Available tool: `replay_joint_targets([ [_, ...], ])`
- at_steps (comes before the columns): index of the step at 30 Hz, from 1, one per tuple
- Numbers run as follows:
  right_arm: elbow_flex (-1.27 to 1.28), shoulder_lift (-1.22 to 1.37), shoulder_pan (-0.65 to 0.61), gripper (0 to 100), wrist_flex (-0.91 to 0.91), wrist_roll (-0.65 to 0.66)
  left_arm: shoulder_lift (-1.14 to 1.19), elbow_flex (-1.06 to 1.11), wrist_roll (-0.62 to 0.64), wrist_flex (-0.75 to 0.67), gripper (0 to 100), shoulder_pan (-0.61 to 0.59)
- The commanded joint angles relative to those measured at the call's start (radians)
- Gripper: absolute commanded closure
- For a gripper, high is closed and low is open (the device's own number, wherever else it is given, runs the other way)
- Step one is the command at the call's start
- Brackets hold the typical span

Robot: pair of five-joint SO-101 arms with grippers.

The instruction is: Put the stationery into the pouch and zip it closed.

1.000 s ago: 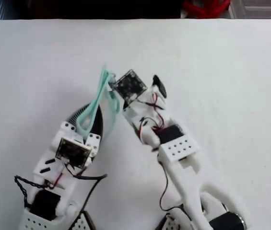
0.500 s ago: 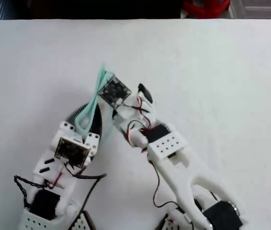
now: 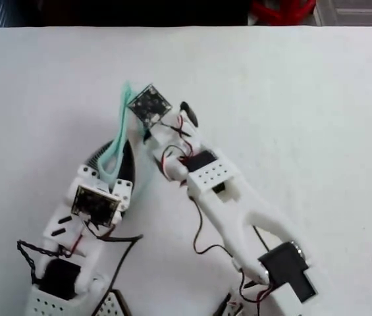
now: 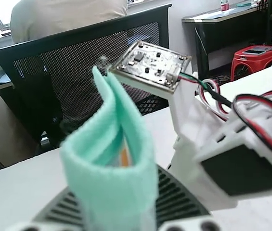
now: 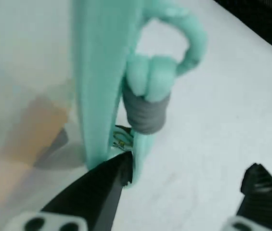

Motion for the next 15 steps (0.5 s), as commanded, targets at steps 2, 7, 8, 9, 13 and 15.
replay_joint_targets([
  [2,-0.041,-0.004,0.056,68.0,-0.018,-0.121,0.004,0.048,-0.011,0.006,96,0.005],
  [7,-0.031,-0.010,0.067,73.7,-0.016,-0.161,0.004,0.048,-0.011,0.006,96,0.005],
  [8,-0.028,-0.004,0.065,75.9,-0.016,-0.161,0.004,0.048,-0.011,0.006,96,0.005],
  [9,-0.029,0.002,0.061,79.3,-0.018,-0.161,0.004,0.048,-0.011,0.006,96,0.005],
  [13,-0.023,0.007,0.070,95.4,-0.097,-0.161,0.004,0.049,-0.011,0.006,96,0.005],
  [15,-0.021,0.007,0.097,98.1,-0.125,-0.161,0.004,0.055,-0.011,0.002,96,0.005],
])
